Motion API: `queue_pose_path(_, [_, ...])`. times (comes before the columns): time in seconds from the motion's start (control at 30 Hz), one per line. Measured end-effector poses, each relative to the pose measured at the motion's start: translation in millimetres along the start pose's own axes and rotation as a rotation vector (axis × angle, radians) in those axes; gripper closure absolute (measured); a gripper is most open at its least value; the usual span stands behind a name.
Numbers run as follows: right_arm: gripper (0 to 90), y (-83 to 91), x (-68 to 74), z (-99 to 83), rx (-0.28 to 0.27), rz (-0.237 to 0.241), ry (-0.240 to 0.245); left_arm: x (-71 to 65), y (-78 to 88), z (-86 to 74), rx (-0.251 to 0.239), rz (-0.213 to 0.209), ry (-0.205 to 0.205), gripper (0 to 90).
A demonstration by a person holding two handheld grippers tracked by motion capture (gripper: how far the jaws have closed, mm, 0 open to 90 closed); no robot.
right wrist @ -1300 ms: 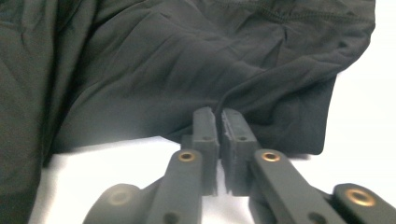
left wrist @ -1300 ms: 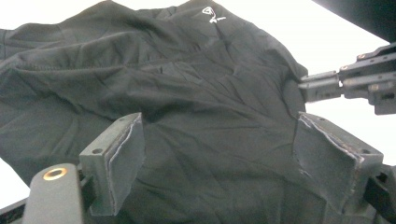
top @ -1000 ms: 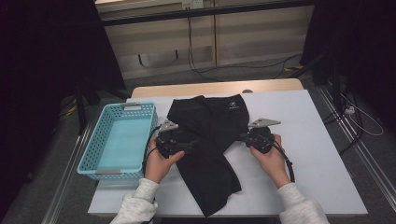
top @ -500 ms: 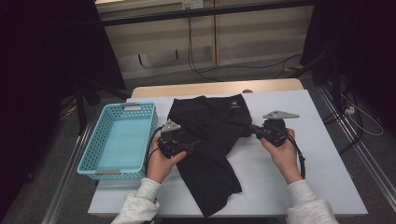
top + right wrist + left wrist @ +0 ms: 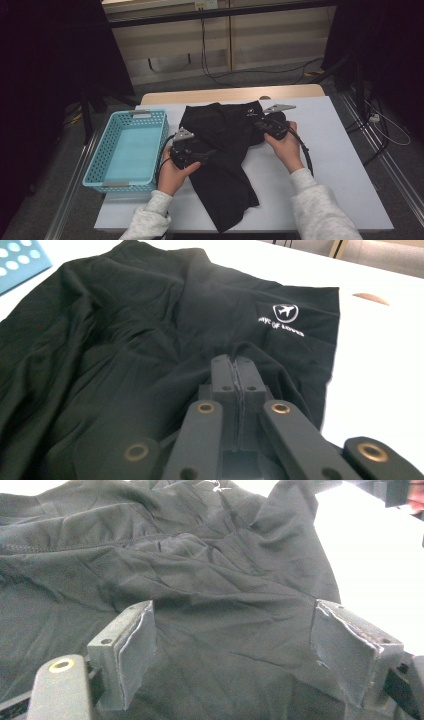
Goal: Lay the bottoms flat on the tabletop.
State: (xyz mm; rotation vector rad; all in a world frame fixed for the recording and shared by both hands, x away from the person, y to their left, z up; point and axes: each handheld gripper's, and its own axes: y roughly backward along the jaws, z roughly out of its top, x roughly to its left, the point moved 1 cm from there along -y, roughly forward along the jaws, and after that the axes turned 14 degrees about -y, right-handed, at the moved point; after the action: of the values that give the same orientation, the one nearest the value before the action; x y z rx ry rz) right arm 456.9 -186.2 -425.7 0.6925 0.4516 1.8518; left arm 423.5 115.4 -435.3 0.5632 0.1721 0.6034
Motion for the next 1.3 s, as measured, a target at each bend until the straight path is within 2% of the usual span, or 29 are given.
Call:
queue_pose_path(0.07, [89.2,-11.5,0.8,-0.6,0.030,-0.020,0.004,0.1,-0.1,-0.8,-0.004,-0.005,0.004,19.1])
queue_pose_path(0.17, [85.7,-26.6,0.2,-10.4,0.110,-0.063,0.029,-0.6,-0.2,-1.9,0.001,-0.009,-0.001,19.1])
queue_pose_path(0.23, [73.6,-30.9,-1.0,-17.6,0.133,-0.067,0.032,-1.0,0.5,-2.2,-0.001,-0.010,0.000,19.1])
queue_pose_path(0.27, [71.2,-30.6,-1.4,-20.7,0.136,-0.068,0.029,-1.0,1.4,-2.2,-0.001,-0.011,-0.002,19.0])
queue_pose_path(0.33, [62.8,-24.9,-1.9,-25.1,0.106,-0.074,0.021,-0.8,3.1,-2.1,-0.004,-0.009,-0.003,19.1])
queue_pose_path(0.4, [55.6,-15.6,-0.5,-28.2,0.090,-0.055,0.008,-1.4,4.7,-2.0,-0.004,-0.007,0.000,19.0])
queue_pose_path(0.43, [50.5,-10.0,1.2,-30.0,0.086,-0.053,0.021,-2.1,5.2,-2.2,-0.003,-0.008,0.000,19.0])
queue_pose_path(0.5, [47.8,2.8,4.0,-34.1,0.069,-0.062,0.038,-3.8,5.3,-2.8,0.001,-0.006,-0.004,19.0])
queue_pose_path(0.57, [45.9,14.8,6.0,-39.6,0.059,-0.043,0.045,-5.2,4.8,-4.1,0.007,-0.010,-0.009,19.0])
queue_pose_path(0.6, [46.0,19.9,7.5,-43.3,0.056,-0.039,0.036,-5.9,4.7,-4.6,0.010,-0.009,-0.008,19.0])
queue_pose_path(0.7, [47.0,27.4,13.3,-57.6,0.071,0.023,0.020,-7.9,4.6,-5.9,0.018,-0.005,-0.012,18.9])
queue_pose_path(0.83, [47.3,21.1,27.6,-71.6,0.135,0.082,0.043,-11.1,3.6,-6.3,0.026,-0.008,-0.017,18.9])
queue_pose_path(0.93, [48.6,11.9,36.1,-74.0,0.142,0.108,0.040,-13.5,2.0,-6.9,0.028,-0.011,-0.019,18.9])
queue_pose_path(1.1, [78.8,1.2,49.4,-74.1,0.137,0.117,0.076,-12.8,1.6,-10.9,0.044,-0.004,-0.024,18.9])
queue_pose_path(1.17, [86.8,0.4,50.1,-72.2,0.139,0.133,0.069,-13.3,1.7,-11.6,0.035,0.000,-0.014,18.9])
queue_pose_path(1.3, [89.2,6.9,47.3,-67.7,0.120,0.148,0.061,-13.3,2.3,-11.8,0.042,0.001,-0.027,19.0])
